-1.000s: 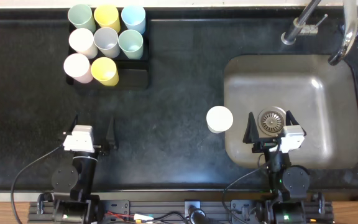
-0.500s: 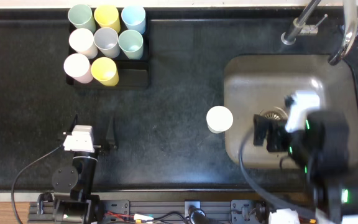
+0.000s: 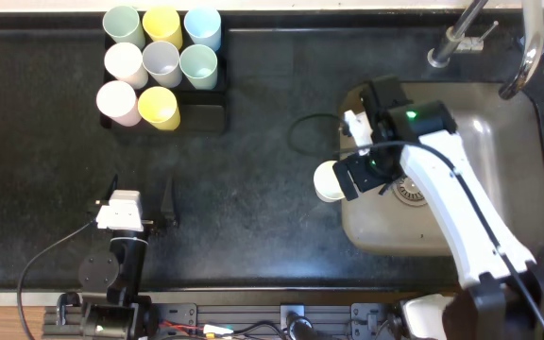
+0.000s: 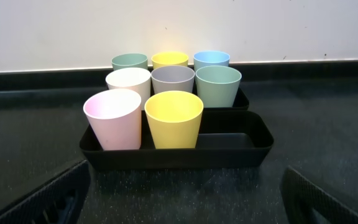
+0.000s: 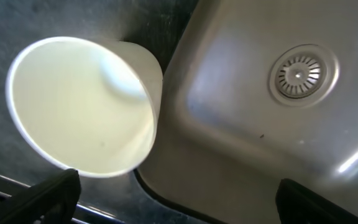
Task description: Store Cups
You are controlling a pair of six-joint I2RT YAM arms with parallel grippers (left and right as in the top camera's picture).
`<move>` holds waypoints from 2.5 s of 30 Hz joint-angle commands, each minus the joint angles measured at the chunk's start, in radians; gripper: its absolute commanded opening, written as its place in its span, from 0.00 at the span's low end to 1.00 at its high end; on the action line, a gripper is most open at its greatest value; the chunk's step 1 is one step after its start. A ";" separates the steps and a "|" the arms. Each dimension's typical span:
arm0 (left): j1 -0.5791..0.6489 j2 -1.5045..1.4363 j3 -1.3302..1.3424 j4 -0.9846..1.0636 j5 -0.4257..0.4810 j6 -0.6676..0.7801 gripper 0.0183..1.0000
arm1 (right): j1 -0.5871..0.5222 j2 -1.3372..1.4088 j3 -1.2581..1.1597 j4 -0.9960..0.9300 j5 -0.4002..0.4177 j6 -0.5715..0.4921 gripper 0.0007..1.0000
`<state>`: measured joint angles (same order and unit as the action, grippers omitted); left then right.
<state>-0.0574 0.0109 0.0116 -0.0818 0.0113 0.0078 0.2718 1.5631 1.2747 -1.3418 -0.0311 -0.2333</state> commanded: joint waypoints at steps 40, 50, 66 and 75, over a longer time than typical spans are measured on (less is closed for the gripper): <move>-0.003 -0.008 -0.004 -0.001 -0.006 0.019 1.00 | 0.248 0.239 0.946 -0.261 -0.093 0.003 0.04; -0.003 -0.008 -0.004 -0.001 -0.006 0.019 1.00 | 0.489 0.633 1.323 -0.275 0.158 0.027 0.04; -0.003 -0.008 -0.004 -0.001 -0.006 0.018 1.00 | 0.481 0.824 1.344 -0.109 0.124 0.081 0.04; -0.003 -0.008 -0.004 -0.001 -0.006 0.019 1.00 | 0.452 0.884 1.344 -0.082 0.047 0.092 0.04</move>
<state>-0.0574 0.0101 0.0116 -0.0818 0.0109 0.0078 0.7357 2.4374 2.5973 -1.4364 0.0666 -0.1555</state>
